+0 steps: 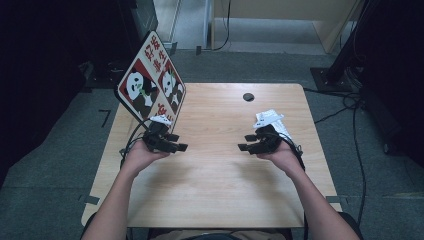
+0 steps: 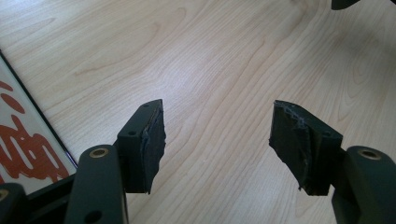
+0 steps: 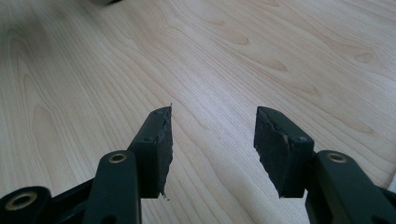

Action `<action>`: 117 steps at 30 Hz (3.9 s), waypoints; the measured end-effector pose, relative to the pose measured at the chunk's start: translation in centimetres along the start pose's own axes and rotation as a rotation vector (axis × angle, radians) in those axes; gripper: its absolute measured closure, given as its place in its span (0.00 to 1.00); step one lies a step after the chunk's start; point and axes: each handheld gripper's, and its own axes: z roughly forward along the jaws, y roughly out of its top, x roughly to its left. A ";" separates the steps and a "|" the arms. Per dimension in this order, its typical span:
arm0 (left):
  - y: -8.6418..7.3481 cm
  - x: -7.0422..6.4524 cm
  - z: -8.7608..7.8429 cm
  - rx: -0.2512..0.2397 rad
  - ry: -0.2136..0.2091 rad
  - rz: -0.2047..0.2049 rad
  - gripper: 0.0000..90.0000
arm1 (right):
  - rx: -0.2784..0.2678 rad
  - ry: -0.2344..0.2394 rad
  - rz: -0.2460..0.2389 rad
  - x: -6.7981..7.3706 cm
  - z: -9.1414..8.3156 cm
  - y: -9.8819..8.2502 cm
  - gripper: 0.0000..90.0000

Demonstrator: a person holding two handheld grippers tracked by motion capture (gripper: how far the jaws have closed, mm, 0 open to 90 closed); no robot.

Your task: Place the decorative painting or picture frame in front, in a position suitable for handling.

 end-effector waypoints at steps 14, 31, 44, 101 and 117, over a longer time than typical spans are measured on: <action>-0.4 0.1 -1.0 -0.007 0.020 -0.013 0.40 | 0.008 0.001 -0.007 0.1 0.0 0.1 0.52; -2.6 0.3 -3.6 -0.050 0.064 -0.072 0.40 | 0.013 0.038 -0.019 0.1 1.2 1.7 0.51; -4.3 1.0 -6.6 -0.109 0.120 -0.126 0.40 | 0.009 0.055 -0.022 0.2 1.8 2.4 0.51; 4.1 5.5 -17.5 -0.140 0.189 -0.218 0.40 | 0.009 0.050 -0.029 0.4 1.6 2.2 0.50; 9.3 6.7 -18.0 -0.078 0.238 -0.190 0.41 | 0.018 0.049 -0.035 0.5 1.7 2.1 0.50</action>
